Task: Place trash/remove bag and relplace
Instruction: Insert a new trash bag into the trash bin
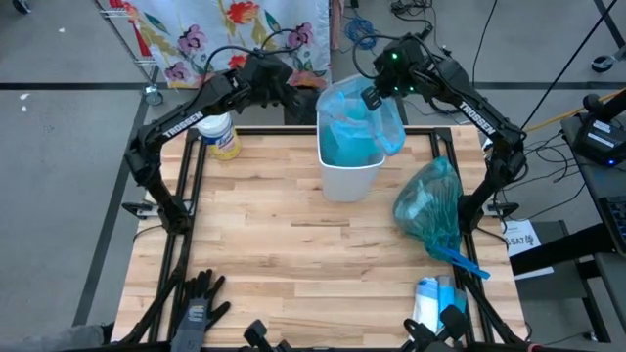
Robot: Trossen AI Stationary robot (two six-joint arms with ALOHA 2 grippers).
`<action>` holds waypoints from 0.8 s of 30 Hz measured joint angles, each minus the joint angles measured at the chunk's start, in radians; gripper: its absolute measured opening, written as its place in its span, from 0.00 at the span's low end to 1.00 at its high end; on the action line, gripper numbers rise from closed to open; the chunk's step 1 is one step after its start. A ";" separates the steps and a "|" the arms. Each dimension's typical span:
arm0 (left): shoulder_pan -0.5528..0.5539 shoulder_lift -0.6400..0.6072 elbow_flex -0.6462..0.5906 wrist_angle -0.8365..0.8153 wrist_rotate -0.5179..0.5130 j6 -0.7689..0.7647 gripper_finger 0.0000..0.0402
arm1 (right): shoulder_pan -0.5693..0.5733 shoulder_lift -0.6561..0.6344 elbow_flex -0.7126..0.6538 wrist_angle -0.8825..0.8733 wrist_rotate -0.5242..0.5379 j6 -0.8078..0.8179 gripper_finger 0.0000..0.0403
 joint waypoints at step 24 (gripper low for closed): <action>-0.091 -0.021 0.001 0.210 0.343 0.160 0.00 | 0.021 0.001 0.000 0.525 -0.285 0.041 0.00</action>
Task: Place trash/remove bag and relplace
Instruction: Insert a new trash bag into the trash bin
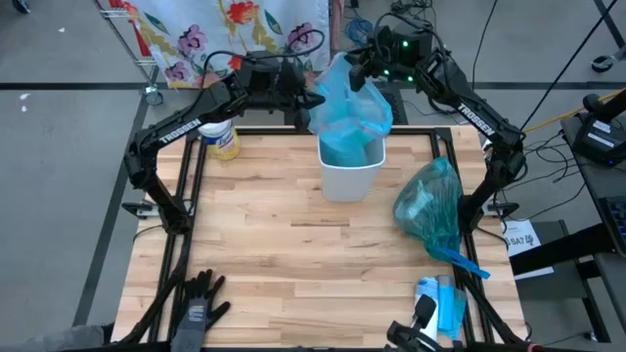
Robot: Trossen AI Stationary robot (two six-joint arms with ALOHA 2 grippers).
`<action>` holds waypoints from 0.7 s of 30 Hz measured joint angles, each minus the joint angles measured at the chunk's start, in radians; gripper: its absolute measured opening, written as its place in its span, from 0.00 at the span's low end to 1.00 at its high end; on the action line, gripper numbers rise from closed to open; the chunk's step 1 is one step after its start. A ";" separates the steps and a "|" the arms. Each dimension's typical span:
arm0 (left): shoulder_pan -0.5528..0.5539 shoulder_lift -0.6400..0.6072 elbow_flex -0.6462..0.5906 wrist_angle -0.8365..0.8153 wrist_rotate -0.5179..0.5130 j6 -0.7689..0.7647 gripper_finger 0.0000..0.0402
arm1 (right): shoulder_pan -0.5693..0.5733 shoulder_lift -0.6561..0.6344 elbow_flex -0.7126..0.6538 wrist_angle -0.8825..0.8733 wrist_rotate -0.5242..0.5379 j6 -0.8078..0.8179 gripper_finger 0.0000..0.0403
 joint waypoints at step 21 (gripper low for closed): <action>0.044 0.042 -0.001 -0.156 -0.441 0.071 0.00 | -0.039 0.001 0.000 -0.455 0.366 0.009 0.00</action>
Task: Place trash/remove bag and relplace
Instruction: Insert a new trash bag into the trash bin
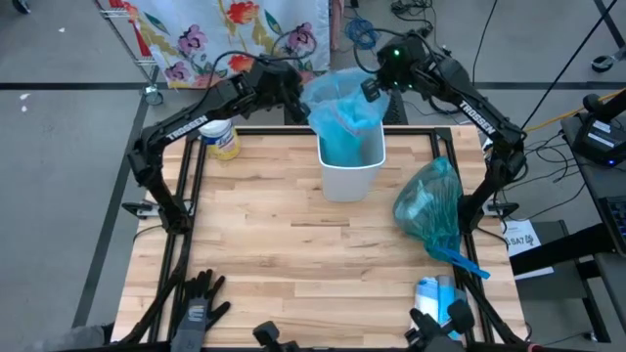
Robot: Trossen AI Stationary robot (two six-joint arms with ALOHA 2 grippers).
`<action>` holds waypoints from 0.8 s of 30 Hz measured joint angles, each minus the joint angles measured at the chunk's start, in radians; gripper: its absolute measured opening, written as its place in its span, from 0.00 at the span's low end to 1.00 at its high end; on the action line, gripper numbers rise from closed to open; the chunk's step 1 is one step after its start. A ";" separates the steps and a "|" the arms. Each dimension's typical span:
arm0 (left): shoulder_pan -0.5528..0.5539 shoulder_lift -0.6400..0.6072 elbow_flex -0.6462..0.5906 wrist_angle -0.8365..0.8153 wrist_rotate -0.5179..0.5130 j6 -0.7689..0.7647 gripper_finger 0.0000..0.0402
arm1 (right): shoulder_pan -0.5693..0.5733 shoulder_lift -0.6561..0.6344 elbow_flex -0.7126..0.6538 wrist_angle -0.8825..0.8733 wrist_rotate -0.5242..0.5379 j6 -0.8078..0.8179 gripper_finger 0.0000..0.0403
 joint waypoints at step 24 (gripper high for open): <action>0.019 0.097 -0.001 -0.158 0.064 -0.029 0.00 | -0.084 -0.018 -0.186 -0.013 -0.219 0.074 0.00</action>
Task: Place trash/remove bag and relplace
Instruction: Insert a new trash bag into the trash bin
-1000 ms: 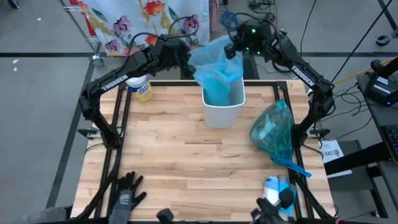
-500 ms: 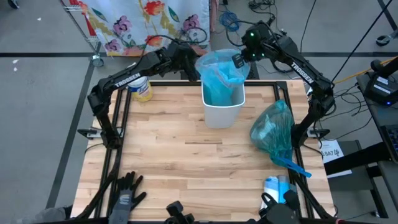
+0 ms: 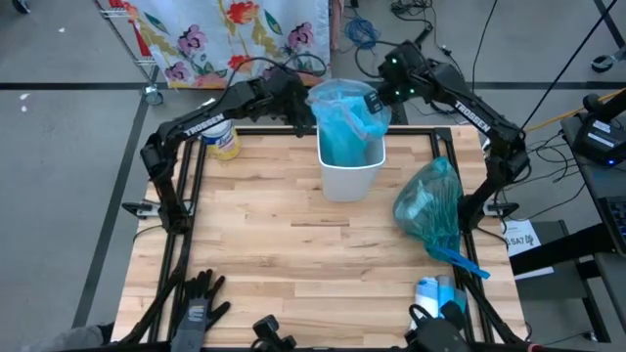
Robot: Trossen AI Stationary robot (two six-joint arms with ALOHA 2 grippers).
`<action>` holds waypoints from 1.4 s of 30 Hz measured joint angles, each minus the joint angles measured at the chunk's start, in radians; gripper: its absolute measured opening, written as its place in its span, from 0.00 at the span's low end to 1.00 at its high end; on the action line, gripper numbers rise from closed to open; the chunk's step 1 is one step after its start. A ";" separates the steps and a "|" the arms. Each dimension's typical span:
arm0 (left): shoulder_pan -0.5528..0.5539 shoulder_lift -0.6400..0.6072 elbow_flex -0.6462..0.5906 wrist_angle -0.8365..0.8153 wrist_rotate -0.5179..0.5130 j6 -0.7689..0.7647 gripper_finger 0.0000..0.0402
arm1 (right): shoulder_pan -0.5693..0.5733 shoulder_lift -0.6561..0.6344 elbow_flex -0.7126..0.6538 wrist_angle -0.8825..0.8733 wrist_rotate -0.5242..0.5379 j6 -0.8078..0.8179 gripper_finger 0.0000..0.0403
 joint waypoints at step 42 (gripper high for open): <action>0.088 -0.127 0.001 0.307 0.478 0.079 0.00 | 0.020 -0.209 0.001 0.070 -0.386 -0.167 0.42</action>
